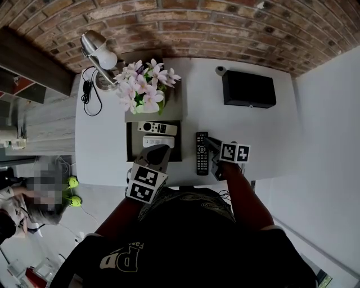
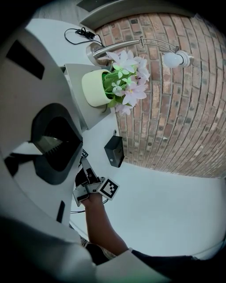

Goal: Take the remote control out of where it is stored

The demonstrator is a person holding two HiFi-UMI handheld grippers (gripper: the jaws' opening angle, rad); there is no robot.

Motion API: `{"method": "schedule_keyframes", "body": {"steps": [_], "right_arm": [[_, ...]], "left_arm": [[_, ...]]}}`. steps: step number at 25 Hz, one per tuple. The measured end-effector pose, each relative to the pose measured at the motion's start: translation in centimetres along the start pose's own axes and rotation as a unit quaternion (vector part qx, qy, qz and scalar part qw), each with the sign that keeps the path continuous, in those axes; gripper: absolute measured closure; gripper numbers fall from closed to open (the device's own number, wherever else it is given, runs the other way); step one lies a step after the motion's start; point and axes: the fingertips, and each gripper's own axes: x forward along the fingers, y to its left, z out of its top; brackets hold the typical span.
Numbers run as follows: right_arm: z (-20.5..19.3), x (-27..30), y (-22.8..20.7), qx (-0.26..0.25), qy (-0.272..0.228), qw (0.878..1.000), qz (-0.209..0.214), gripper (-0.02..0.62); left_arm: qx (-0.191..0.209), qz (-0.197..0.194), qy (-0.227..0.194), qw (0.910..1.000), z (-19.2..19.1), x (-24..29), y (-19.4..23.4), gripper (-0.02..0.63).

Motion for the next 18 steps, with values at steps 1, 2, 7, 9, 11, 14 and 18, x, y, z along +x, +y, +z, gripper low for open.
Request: {"method": "schedule_keyframes", "body": {"steps": [1, 2, 7, 9, 11, 14, 18], "right_arm": [[0.1, 0.0, -0.1, 0.003, -0.001, 1.000, -0.001, 0.512], [0.1, 0.0, -0.3, 0.004, -0.001, 1.000, -0.004, 0.512], [-0.1, 0.1, -0.9, -0.019, 0.011, 1.000, -0.022, 0.512], [-0.1, 0.1, -1.0, -0.029, 0.012, 0.999, -0.029, 0.512], [-0.2, 0.0, -1.1, -0.036, 0.012, 0.999, -0.037, 0.511], [-0.1, -0.2, -0.8, -0.038, 0.006, 0.998, -0.040, 0.512], [0.2, -1.2, -0.8, -0.041, -0.017, 0.997, -0.062, 0.512]], "left_arm": [[0.000, 0.000, 0.000, 1.0000, 0.0, 0.0, 0.0, 0.599], [0.000, 0.000, 0.000, 1.0000, 0.0, 0.0, 0.0, 0.600], [0.003, -0.001, -0.001, 1.0000, 0.0, -0.4, 0.0, 0.599], [0.003, -0.002, -0.002, 1.0000, 0.1, -0.6, 0.0, 0.599], [0.003, -0.002, -0.004, 1.0000, 0.1, -0.9, 0.1, 0.600], [0.003, -0.001, -0.009, 1.0000, 0.0, -1.2, 0.4, 0.600], [0.002, -0.004, -0.015, 0.9999, 0.1, -2.1, 0.5, 0.600]]}}
